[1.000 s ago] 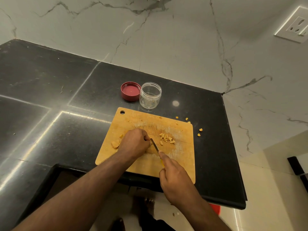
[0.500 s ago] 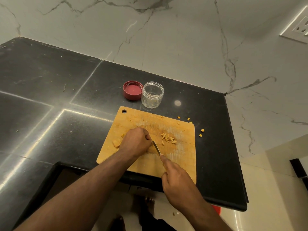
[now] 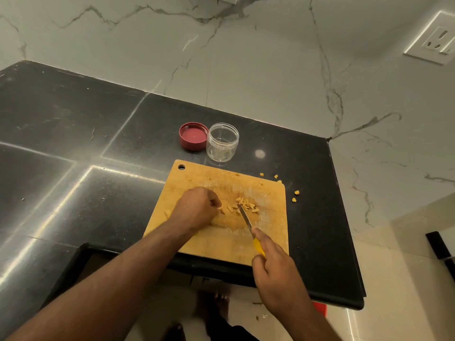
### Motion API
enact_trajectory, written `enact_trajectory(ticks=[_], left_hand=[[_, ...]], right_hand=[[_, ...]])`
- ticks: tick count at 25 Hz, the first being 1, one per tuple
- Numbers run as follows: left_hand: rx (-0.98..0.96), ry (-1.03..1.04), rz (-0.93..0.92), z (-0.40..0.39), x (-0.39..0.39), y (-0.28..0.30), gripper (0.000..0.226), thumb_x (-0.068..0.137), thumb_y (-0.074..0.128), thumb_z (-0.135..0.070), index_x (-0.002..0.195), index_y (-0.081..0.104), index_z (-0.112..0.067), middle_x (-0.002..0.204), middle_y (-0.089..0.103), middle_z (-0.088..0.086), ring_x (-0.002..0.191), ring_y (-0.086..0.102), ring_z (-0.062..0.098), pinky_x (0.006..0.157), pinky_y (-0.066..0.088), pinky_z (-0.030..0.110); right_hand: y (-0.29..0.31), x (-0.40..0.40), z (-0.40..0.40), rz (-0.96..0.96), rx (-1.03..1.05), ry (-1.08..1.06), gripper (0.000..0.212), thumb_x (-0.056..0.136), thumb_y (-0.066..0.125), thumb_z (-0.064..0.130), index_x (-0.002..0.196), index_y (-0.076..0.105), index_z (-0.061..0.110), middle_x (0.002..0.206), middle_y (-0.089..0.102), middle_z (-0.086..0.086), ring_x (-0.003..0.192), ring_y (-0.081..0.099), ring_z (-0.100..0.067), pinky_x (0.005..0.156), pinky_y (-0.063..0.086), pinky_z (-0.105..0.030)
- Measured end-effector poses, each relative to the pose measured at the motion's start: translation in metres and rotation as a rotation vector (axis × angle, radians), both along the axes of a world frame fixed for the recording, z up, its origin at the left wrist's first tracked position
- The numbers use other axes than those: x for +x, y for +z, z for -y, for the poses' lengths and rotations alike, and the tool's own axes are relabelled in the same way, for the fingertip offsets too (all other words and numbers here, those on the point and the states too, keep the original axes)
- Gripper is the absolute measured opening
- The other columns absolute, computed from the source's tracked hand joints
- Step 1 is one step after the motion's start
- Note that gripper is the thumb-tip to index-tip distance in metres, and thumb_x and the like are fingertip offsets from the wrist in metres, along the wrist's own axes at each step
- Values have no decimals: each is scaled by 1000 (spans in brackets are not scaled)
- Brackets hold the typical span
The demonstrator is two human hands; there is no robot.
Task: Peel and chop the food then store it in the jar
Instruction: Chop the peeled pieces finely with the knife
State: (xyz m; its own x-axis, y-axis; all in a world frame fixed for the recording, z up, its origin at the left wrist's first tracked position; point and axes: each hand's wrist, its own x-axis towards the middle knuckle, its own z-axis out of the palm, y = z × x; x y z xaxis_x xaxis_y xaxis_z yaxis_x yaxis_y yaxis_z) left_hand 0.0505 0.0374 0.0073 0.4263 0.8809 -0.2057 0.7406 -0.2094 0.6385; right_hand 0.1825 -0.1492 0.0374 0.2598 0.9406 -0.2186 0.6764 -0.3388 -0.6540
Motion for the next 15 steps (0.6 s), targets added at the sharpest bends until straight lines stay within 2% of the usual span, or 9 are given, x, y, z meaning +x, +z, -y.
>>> enact_trajectory(ticks=[5, 7, 10, 12, 15], left_hand=[[-13, 78, 4, -11, -16, 8, 29, 95, 57, -7, 110, 75, -23, 121, 69, -3, 105, 61, 12, 86, 53, 24], [2, 105, 8, -12, -26, 8, 27, 96, 56, -9, 112, 74, -22, 122, 68, -2, 106, 60, 12, 81, 48, 22], [18, 140, 12, -13, -40, 5, 24, 97, 59, -12, 112, 73, -24, 120, 69, -3, 96, 56, 7, 73, 44, 18], [16, 151, 8, -14, -45, 3, 23, 97, 61, -13, 112, 73, -24, 119, 68, -3, 93, 54, 6, 62, 40, 13], [22, 167, 19, -15, -48, 2, 21, 96, 63, -14, 111, 74, -24, 115, 69, -3, 90, 54, 5, 59, 38, 11]], right_hand=[[-4, -10, -10, -1, -36, 136, 52, 103, 38, 25, 152, 27, 38, 145, 39, 19, 122, 42, 4, 103, 40, -18], [-7, -7, -10, 28, -38, 111, 52, 103, 38, 25, 152, 26, 38, 143, 42, 16, 118, 43, 4, 100, 40, -16], [-9, 7, -4, 93, -7, -23, 53, 103, 37, 25, 153, 24, 39, 124, 45, 16, 101, 50, 0, 85, 46, -17], [-8, 8, -3, 68, 4, -5, 52, 103, 38, 26, 152, 25, 40, 121, 42, 21, 105, 50, 1, 88, 46, -17], [-9, 4, -1, 39, -21, 72, 52, 103, 38, 25, 152, 28, 39, 130, 43, 21, 112, 47, 3, 92, 42, -13]])
